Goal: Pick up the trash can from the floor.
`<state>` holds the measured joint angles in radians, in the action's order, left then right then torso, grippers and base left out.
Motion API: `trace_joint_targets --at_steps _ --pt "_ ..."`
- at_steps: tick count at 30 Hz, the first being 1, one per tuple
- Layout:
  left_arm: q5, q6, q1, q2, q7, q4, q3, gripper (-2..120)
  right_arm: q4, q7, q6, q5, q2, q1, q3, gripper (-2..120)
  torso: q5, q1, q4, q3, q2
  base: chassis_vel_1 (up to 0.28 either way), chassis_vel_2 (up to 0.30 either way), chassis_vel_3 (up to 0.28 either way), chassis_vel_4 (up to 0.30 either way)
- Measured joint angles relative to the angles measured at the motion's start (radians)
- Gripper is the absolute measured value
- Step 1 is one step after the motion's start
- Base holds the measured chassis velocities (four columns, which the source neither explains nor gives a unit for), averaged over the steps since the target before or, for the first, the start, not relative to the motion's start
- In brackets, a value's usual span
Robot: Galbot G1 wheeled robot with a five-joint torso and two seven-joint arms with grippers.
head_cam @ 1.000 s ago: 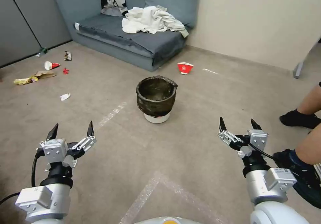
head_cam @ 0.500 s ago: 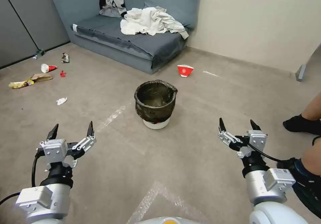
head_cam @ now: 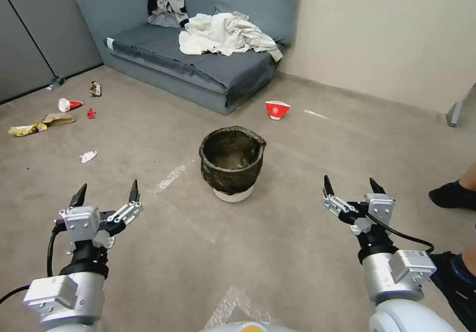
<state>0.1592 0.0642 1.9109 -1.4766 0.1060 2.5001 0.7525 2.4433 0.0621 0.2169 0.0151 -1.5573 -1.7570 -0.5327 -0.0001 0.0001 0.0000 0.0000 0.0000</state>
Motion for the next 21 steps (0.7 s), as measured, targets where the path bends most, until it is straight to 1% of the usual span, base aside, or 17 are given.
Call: trace_joint_targets --at_steps 4,12,21 --pt "0.0 0.0 0.0 0.0 0.0 0.0 0.0 100 -0.001 0.0 0.0 0.0 0.0 0.0 0.001 100 0.0002 0.0 0.0 0.0 0.0 -0.15 0.139 0.138 -0.14" --pt "0.001 0.001 0.001 0.0 0.0 0.0 -0.003 100 -0.001 -0.001 0.0 -0.001 0.0 -0.001 0.004 100 0.0 0.0 0.0001 0.0 0.0 -0.103 0.14 0.12 -0.129" --pt "0.006 0.005 0.003 0.007 0.0 0.0 -0.004 100 -0.002 -0.001 -0.001 -0.001 0.002 -0.001 0.008 100 0.0003 0.0 -0.0001 0.0 0.0 -0.129 0.1 0.122 -0.107"
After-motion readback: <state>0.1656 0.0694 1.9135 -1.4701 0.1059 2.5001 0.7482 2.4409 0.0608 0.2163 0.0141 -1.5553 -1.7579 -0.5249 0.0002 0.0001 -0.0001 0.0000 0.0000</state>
